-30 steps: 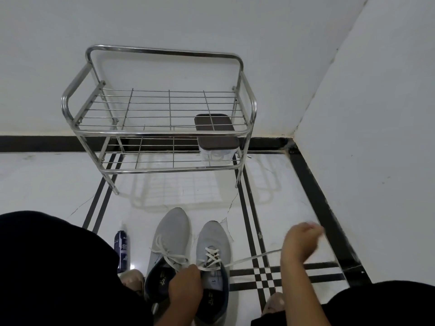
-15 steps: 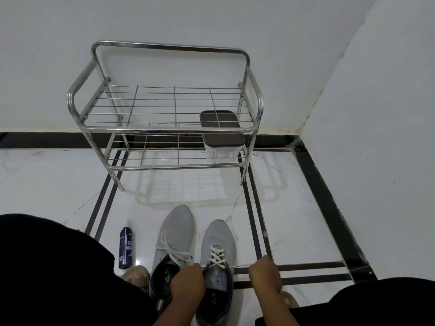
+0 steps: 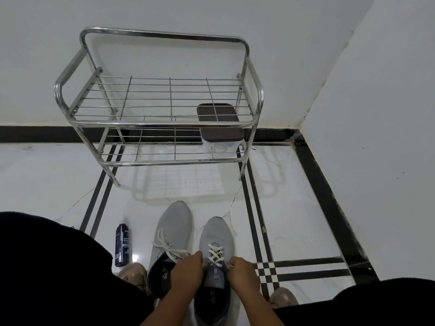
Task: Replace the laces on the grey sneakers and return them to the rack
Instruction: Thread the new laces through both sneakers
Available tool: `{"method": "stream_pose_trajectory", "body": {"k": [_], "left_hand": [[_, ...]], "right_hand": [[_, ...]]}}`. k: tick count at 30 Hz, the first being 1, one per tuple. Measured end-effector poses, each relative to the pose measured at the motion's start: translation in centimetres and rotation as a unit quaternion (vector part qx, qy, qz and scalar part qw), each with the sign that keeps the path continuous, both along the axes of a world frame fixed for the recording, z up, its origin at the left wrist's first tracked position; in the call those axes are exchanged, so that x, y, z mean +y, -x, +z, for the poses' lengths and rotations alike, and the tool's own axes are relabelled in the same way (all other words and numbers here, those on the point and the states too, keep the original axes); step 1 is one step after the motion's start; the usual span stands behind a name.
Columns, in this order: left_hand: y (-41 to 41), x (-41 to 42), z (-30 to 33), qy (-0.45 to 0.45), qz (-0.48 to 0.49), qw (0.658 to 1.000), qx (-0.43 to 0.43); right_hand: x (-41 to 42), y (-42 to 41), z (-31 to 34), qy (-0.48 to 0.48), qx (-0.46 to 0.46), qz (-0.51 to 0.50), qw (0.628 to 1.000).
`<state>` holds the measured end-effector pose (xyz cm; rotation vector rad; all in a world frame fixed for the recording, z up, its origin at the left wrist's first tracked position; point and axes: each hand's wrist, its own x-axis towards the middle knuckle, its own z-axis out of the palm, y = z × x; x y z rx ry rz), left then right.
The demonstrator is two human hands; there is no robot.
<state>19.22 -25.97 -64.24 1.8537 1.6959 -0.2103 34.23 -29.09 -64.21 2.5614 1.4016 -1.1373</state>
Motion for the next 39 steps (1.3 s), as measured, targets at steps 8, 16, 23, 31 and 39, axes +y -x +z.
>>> {"method": "stream_pose_trajectory", "body": {"k": [8, 16, 23, 31, 39], "left_hand": [[0.1, 0.0, -0.9, -0.020, 0.012, 1.000, -0.017], [0.2, -0.3, -0.9, -0.028, 0.029, 0.999, 0.006], [0.1, -0.9, -0.2, -0.039, 0.119, 0.990, -0.070], [-1.4, -3.2, 1.3, -0.027, 0.094, 0.995, -0.035], [0.2, -3.7, 0.8, -0.024, 0.124, 0.989, -0.082]], "right_hand": [[0.0, -0.6, -0.5, -0.006, 0.032, -0.051, 0.998], [-0.3, 0.2, 0.2, -0.029, -0.023, -0.001, 0.999], [0.1, 0.6, 1.5, -0.047, 0.016, -0.097, 0.994], [3.6, 1.4, 5.8, -0.172, 0.107, -0.155, 0.967], [0.1, 3.7, 3.9, -0.092, 0.042, -0.025, 0.995]]}}
